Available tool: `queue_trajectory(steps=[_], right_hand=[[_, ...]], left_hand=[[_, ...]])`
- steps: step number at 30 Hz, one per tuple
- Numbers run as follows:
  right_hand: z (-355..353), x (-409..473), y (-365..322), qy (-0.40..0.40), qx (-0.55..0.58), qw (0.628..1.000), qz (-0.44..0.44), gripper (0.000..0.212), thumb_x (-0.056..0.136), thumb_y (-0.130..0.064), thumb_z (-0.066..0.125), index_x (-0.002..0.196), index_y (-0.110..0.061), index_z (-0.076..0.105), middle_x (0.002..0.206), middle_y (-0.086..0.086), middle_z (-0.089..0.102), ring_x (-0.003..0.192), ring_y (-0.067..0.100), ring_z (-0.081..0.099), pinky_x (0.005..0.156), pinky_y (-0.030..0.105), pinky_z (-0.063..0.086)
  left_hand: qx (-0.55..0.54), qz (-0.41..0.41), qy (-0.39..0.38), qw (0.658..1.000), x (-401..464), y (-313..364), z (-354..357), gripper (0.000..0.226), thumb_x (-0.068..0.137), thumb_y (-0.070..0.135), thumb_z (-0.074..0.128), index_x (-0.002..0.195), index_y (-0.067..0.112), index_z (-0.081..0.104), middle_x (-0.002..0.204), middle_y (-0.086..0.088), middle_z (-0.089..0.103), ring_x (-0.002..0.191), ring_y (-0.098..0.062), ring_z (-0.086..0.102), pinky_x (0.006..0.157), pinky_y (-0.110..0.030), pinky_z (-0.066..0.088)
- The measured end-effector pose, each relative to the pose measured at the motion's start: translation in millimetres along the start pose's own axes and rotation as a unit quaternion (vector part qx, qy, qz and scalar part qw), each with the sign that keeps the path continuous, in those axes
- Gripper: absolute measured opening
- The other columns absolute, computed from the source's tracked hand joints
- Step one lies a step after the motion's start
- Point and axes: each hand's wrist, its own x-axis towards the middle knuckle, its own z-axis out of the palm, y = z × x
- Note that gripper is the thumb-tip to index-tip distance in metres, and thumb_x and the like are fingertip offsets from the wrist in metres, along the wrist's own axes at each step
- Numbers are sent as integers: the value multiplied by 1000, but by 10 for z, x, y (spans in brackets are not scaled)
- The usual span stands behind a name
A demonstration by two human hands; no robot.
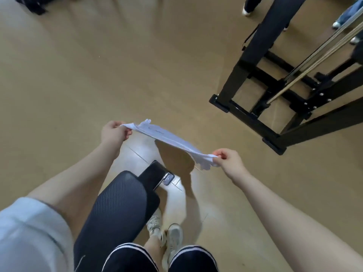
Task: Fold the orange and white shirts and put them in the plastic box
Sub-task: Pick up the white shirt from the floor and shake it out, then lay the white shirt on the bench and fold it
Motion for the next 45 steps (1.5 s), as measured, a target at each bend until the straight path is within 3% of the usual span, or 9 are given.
queue_trajectory(steps=[8,10,16,20,24,33,39,41,45], right_hand=[[1281,-493,554,-286,-35,957,32,23,79,4,60,69,-16,60,62,1,45,59,14,44,59,20,38],[1625,-683,674,-335,-60,940,37,22,81,4,58,70,-15,59,64,1,48,59,12,47,56,16,39],[2460,-1434,786,-405,-115,906,31,15,80,4,54,78,-10,59,65,1,54,59,11,49,51,8,41],[3065,-1994,851,-411,-139,901,14,18,79,1,57,69,-14,56,58,-3,50,55,10,45,58,17,39],[3766,-2644,982,-407,-159,899,24,22,78,-3,57,64,-20,52,55,-7,47,51,6,44,56,16,38],[5127,-3867,1314,-442,-158,883,18,22,78,-3,59,70,-21,53,70,-4,48,66,11,45,69,23,42],[5419,-4214,1537,-499,-146,853,56,30,86,-4,52,115,-10,58,93,-2,56,77,10,57,86,27,50],[5387,-4202,1582,-472,-193,859,34,27,88,-10,51,114,-10,58,97,0,57,85,15,56,91,33,48],[5096,-4022,1537,-413,-200,888,38,11,88,-6,49,94,-11,56,79,0,54,71,19,52,63,17,42]], left_hand=[[-2,-83,129,988,-138,-1517,-1089,6,89,12,52,86,7,52,47,-2,57,44,-8,51,53,-18,42],[-6,-95,163,982,-185,-1812,-1369,13,87,8,51,75,10,51,46,-2,55,36,-3,49,53,-20,43],[-5,-121,224,967,-462,-2396,-2214,24,81,12,58,62,19,46,62,-1,51,54,-14,52,67,-27,50],[83,-112,234,962,-679,-2729,-2883,28,76,0,40,66,22,56,83,-7,57,72,-25,51,77,-33,50],[197,-85,207,955,-955,-3037,-3607,41,76,-6,32,95,14,63,98,-7,51,80,-26,46,71,-28,39],[418,7,163,893,-1220,-3605,-4885,40,80,-7,36,111,5,58,119,-22,54,104,-39,53,75,-36,42],[566,-23,134,813,-1488,-3997,-5114,33,83,-1,47,113,7,59,122,-22,49,117,-36,44,98,-39,32],[553,6,140,821,-1589,-4135,-5052,32,82,2,47,110,3,62,126,-23,46,121,-35,38,99,-39,28],[491,108,99,859,-1784,-4279,-4779,42,70,11,38,96,-4,66,118,-28,54,121,-40,40,97,-43,30]])
